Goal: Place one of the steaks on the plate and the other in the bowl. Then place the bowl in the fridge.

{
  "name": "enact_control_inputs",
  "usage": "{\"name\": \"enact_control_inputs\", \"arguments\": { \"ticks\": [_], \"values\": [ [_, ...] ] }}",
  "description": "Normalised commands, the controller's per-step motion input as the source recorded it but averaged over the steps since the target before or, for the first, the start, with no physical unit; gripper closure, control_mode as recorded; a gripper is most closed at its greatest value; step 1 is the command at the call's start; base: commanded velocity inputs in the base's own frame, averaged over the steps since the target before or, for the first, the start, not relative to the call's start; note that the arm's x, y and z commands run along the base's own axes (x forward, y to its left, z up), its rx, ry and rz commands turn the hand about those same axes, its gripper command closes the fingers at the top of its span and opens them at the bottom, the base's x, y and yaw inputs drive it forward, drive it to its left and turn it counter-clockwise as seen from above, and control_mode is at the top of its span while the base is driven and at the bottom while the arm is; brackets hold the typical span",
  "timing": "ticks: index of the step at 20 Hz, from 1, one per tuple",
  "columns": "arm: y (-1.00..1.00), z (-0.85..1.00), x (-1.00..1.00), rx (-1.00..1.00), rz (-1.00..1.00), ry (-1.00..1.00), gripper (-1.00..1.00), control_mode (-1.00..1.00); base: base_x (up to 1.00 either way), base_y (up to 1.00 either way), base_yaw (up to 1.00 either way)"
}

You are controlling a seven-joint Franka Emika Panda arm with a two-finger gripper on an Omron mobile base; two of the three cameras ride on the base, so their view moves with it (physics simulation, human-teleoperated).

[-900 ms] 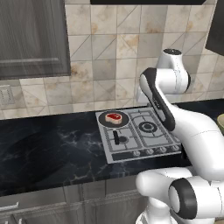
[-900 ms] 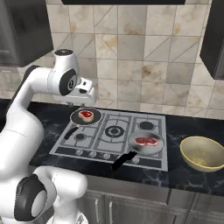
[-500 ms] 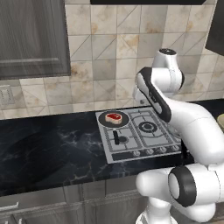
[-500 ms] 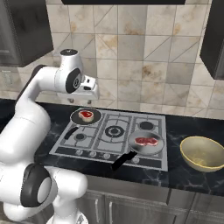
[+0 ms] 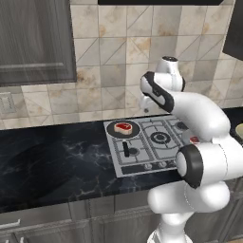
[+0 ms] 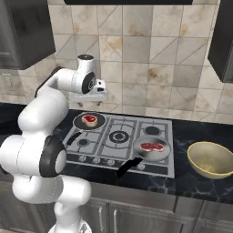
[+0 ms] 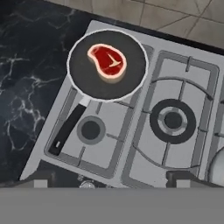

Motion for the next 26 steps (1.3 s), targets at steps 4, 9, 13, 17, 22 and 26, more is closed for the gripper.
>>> {"name": "enact_control_inputs", "arguments": {
  "ticks": [4, 9, 13, 17, 22, 26],
  "values": [
    [0.25, -0.65, 0.47, -0.21, 0.31, 0.03, -1.0, -1.0, 0.0, 0.0, 0.0],
    [0.35, -0.45, 0.45, -0.09, 0.11, 0.03, -1.0, -1.0, 0.0, 0.0, 0.0],
    [0.59, -0.44, 0.51, 0.0, 0.0, 0.0, -1.0, -1.0, 0.0, 0.0, 0.0],
    [0.44, -0.26, 0.77, 0.0, 0.0, 0.0, -1.0, -1.0, 0.0, 0.0, 0.0],
    [0.0, -0.27, 0.91, 0.0, 0.08, 0.03, -1.0, -1.0, 0.0, 0.0, 0.0],
    [0.41, -0.3, 0.49, 0.0, 0.23, 0.06, -1.0, -1.0, 0.0, 0.0, 0.0]
  ]
}}
